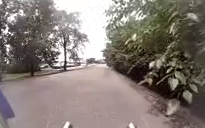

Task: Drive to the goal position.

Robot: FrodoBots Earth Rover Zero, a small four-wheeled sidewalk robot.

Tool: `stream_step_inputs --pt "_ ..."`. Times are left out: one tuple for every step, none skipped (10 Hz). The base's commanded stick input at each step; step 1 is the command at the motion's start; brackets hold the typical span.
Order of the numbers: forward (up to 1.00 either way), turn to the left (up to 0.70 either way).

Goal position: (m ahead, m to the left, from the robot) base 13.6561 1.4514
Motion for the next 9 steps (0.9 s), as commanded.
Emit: stream_step_inputs --pt "0.45 0.0" --pt "0.45 0.0" --pt "0.45 0.0" --pt "0.45 0.0" --pt "0.45 0.0" --pt "0.45 0.0" --pt "0.45 0.0" --pt "0.45 0.0" --pt "0.45 0.0"
